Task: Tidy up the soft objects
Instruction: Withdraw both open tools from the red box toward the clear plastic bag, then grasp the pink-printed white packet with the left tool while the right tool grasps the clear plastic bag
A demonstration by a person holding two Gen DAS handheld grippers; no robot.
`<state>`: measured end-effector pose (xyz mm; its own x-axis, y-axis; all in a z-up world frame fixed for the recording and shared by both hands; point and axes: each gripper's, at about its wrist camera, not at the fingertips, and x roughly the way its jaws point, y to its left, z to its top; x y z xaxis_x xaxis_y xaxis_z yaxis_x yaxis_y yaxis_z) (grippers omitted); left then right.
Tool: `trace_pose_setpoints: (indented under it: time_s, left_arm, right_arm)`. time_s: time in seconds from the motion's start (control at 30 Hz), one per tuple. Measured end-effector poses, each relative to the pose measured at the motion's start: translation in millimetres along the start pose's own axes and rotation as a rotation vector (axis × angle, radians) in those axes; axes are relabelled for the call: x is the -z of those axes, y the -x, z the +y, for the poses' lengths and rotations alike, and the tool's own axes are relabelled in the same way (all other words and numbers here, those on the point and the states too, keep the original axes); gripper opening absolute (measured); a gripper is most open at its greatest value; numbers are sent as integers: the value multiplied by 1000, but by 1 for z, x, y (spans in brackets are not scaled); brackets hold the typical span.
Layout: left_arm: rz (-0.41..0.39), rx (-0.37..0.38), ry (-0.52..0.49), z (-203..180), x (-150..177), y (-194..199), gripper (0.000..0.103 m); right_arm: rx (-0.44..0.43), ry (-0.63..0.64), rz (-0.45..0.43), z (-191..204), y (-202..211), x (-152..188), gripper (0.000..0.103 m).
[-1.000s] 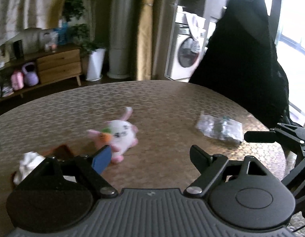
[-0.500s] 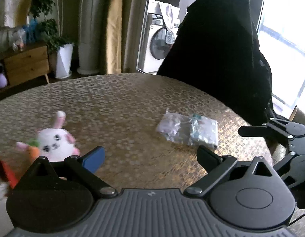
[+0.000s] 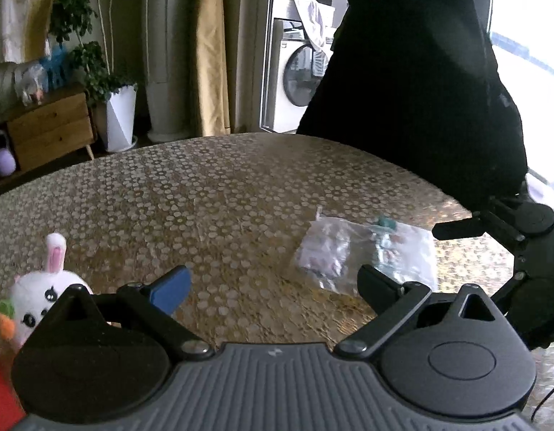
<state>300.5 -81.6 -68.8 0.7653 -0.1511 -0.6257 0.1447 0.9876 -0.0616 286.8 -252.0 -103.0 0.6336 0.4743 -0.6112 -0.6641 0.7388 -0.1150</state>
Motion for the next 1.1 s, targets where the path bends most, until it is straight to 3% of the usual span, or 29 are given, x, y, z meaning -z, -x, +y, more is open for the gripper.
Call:
trace_pose_setpoints:
  time_s: [0.13,0.3,0.67,0.73,0.8,0.87,0.97,1.1]
  left_arm:
    - [-6,-31,-5,1,1,-19,100]
    - [-15,-67,-25,4,1,-34,100]
    - [13,-5,-42,9,6,-67,100]
    - [19,0,-44,10,8,-71,100]
    - [22,10,-48,11,8,-74,100]
    - [21,27,-54,10,10,-76,100]
    - [25,57,-66,7,11,-81,100]
    - [33,85,-87,0,12,-91,100]
  right_arm:
    - [4,81,18,4,-23,0,100]
    - [-7,109,57,5,-51,-2,91]
    - [-17,114,129,-5,-79,-2,52]
    - [-27,113,127,-5,-78,-2,37]
    - [-35,105,125,-6,-78,-2,32]
    - [-33,101,124,-7,-79,-2,17]
    - [-37,64,124,-12,-78,-2,3]
    - [-19,12,86,-19,-72,-1,0]
